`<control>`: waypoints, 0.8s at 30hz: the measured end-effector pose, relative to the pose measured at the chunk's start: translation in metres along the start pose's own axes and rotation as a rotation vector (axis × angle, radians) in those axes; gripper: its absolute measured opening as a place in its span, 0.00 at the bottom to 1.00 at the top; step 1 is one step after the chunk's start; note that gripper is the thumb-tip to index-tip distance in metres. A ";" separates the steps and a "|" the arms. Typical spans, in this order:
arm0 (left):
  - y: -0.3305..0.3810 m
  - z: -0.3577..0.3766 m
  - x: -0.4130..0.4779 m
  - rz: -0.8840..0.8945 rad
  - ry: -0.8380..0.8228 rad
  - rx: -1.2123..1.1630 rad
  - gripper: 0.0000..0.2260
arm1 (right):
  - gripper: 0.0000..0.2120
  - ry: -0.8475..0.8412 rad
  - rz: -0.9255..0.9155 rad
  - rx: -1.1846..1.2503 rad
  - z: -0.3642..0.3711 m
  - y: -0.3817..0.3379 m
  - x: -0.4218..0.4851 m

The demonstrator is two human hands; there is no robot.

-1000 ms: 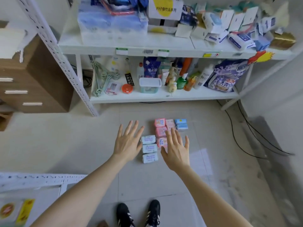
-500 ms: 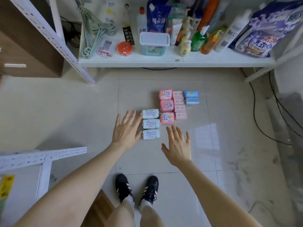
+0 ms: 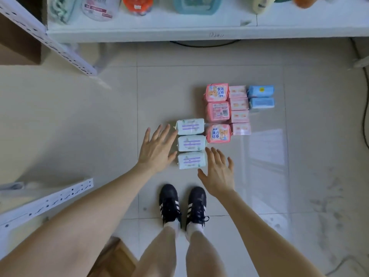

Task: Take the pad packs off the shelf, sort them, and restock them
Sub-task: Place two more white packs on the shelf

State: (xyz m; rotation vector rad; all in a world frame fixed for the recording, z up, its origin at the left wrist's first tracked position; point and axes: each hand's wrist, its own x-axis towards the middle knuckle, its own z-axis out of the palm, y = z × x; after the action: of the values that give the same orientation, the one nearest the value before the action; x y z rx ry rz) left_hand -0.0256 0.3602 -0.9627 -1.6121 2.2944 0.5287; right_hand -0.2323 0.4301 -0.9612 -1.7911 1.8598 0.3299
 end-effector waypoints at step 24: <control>-0.039 0.196 0.200 0.020 -0.083 -0.044 0.38 | 0.31 0.079 -0.120 0.067 0.175 0.047 0.184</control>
State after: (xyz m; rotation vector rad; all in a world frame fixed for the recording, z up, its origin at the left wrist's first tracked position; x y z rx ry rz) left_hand -0.0510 0.2690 -1.2294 -1.5583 2.2554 0.6431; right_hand -0.2385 0.3698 -1.2121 -1.8845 1.7847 0.1534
